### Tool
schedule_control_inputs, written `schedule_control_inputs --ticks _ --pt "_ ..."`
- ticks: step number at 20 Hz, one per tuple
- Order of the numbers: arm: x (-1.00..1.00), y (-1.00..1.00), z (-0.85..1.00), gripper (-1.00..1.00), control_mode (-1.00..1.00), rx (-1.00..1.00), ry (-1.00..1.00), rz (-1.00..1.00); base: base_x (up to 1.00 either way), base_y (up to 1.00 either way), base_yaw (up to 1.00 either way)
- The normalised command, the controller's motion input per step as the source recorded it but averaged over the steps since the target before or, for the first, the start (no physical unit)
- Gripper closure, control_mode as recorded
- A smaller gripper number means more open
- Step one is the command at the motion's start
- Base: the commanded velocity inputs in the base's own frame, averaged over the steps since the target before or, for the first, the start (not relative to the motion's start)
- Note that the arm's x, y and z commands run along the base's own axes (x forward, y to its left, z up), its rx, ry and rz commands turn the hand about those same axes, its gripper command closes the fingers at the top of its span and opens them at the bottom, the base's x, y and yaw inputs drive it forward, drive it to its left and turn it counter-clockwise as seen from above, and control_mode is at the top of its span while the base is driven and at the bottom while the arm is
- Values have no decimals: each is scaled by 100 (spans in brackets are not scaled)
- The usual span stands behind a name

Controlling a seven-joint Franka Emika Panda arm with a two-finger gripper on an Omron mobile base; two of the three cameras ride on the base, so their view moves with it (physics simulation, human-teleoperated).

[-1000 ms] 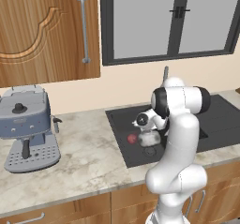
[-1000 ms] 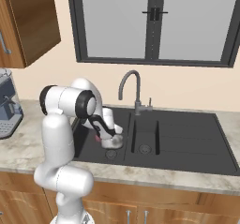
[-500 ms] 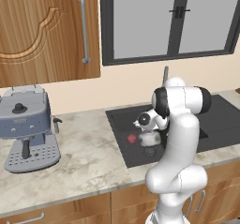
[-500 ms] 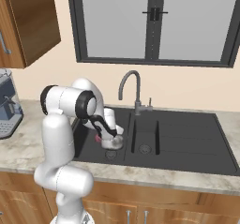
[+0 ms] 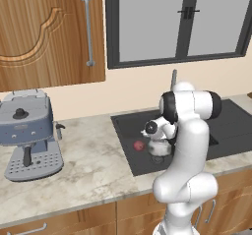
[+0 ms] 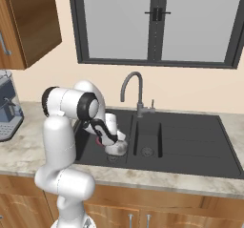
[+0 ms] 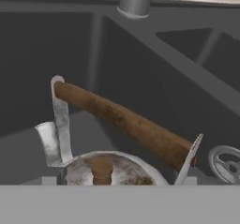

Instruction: Open the cabinet, pick the kettle from the cabinet, and place it in the sink.

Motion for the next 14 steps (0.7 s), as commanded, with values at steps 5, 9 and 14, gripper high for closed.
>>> schedule_control_inputs --ticks 5,9,14 --pt "-13 1 -5 -100 -100 0 0 -8 0 0 0" --pt "-16 0 -1 -100 -100 0 -1 -9 0 0 0" --pt "-16 0 0 -100 -100 0 -9 -8 0 0 0"
